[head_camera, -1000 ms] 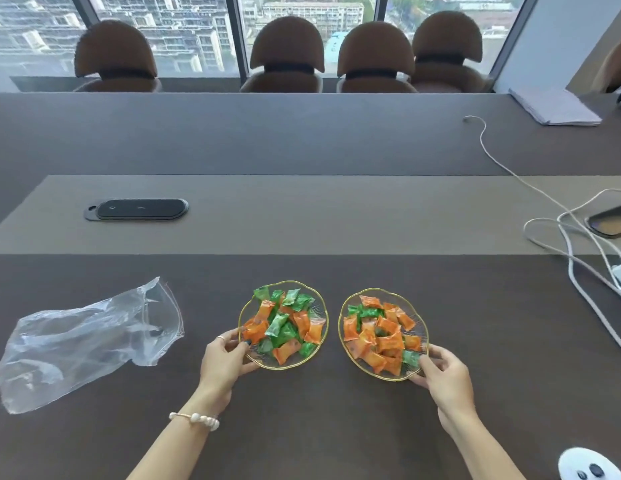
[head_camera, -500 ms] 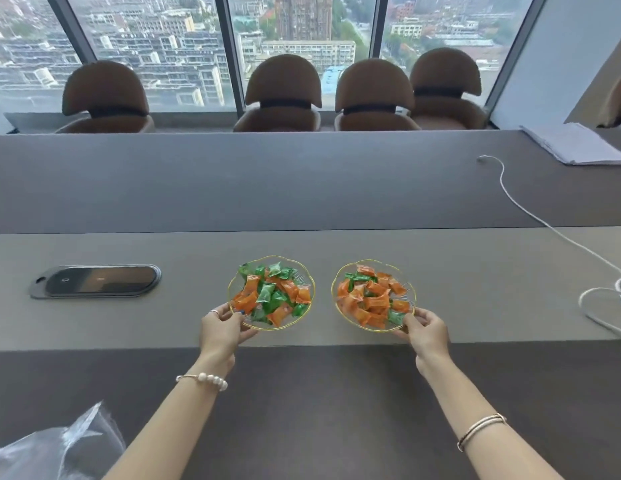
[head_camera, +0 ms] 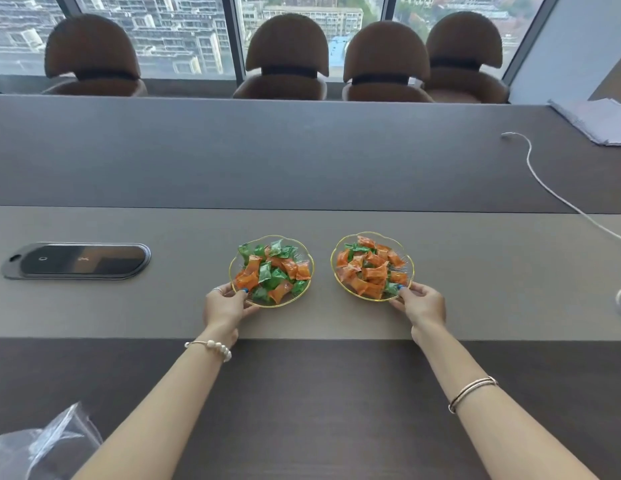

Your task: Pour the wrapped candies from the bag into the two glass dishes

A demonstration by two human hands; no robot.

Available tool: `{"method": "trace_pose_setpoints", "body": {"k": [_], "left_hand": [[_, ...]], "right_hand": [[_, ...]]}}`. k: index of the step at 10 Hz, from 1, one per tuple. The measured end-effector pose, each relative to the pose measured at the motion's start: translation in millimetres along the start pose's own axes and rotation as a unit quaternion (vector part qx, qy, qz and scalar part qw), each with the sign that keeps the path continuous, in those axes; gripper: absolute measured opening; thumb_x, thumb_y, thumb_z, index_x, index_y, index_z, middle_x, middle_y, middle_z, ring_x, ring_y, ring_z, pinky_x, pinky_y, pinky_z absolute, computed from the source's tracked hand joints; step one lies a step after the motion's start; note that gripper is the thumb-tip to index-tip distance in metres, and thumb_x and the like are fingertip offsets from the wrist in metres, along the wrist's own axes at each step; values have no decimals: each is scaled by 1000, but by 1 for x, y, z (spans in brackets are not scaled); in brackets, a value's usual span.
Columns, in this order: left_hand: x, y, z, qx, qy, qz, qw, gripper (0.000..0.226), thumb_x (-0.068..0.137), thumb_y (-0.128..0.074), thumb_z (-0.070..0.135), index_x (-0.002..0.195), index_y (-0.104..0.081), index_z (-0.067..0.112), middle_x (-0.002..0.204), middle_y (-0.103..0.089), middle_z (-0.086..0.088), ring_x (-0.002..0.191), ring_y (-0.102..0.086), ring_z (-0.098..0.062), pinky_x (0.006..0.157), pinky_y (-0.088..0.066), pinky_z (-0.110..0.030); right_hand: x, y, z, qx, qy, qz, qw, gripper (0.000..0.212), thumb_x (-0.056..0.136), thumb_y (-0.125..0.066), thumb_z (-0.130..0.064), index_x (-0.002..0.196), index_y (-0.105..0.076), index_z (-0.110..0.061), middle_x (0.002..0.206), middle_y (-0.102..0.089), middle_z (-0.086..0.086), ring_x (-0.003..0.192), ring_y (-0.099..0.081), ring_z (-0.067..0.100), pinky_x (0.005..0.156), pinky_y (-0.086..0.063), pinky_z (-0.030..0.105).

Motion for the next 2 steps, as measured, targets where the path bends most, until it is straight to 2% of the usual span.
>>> {"method": "trace_pose_setpoints", "body": {"k": [1, 2], "left_hand": [[0, 1, -3, 32, 6, 9, 999, 29, 85, -56, 0, 114, -58, -2, 97, -62, -13, 64, -58, -15, 49, -56, -21], [-4, 7, 0, 123, -3, 36, 992, 52, 83, -63, 22, 130, -49, 4, 96, -55, -1, 64, -53, -14, 78, -57, -39]], "right_hand": [[-5, 1, 0, -6, -4, 9, 1000, 28, 84, -62, -3, 111, -61, 3, 108, -66, 14, 67, -64, 16, 42, -47, 7], [-12, 4, 2, -8, -19, 6, 1000, 28, 84, -63, -10, 109, -64, 2, 106, -69, 11, 71, -66, 19, 49, -45, 8]]}}
Point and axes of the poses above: each hand's wrist, its own x-axis towards the middle knuckle, its own y-axis out of the back of the hand, z = x × y, the point moved 9 cm from there along x, towards the middle knuckle
